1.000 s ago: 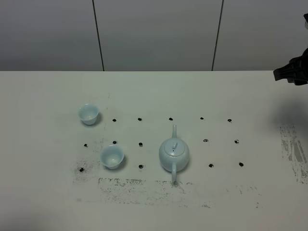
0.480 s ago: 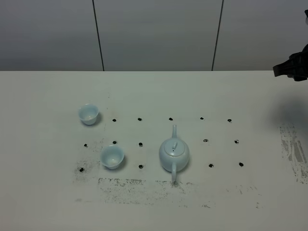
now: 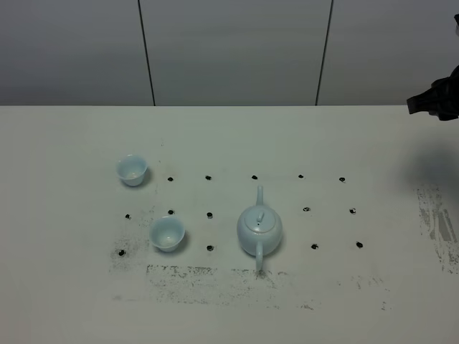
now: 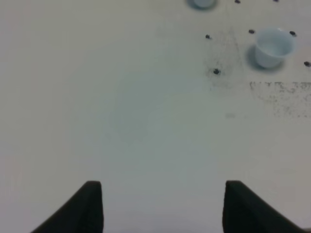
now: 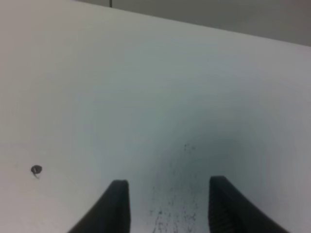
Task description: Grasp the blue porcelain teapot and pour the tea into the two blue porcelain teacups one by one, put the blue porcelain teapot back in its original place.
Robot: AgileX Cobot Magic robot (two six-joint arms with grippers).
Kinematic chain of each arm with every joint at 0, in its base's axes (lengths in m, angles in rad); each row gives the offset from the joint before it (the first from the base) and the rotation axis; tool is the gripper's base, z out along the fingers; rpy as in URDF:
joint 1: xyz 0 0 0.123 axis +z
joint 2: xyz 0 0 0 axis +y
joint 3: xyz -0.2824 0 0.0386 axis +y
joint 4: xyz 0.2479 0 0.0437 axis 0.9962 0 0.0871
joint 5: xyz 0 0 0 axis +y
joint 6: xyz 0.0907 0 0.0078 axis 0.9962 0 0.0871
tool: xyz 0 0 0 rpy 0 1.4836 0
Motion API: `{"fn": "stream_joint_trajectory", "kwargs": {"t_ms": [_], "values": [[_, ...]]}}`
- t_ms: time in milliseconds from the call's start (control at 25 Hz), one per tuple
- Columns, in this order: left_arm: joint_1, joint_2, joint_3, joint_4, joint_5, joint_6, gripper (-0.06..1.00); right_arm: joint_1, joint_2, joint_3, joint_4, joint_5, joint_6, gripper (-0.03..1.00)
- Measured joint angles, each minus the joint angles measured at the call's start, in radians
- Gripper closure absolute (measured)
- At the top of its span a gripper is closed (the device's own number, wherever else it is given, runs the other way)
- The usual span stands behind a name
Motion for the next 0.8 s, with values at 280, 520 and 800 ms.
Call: {"fn": "stream_joint_trajectory", "kwargs": {"t_ms": [280, 520, 800], "values": [[0.018, -0.002, 0.0, 0.0, 0.001, -0.002, 0.43, 0.0, 0.0, 0.0, 0.0, 0.0, -0.001, 0.6], [0.064, -0.002, 0.0, 0.0, 0.001, -0.003, 0.44, 0.0, 0.0, 0.0, 0.0, 0.001, -0.001, 0.6], [0.068, -0.002, 0.0, 0.0, 0.001, -0.003, 0.44, 0.003, 0.0, 0.0, 0.0, 0.035, 0.009, 0.61]]}}
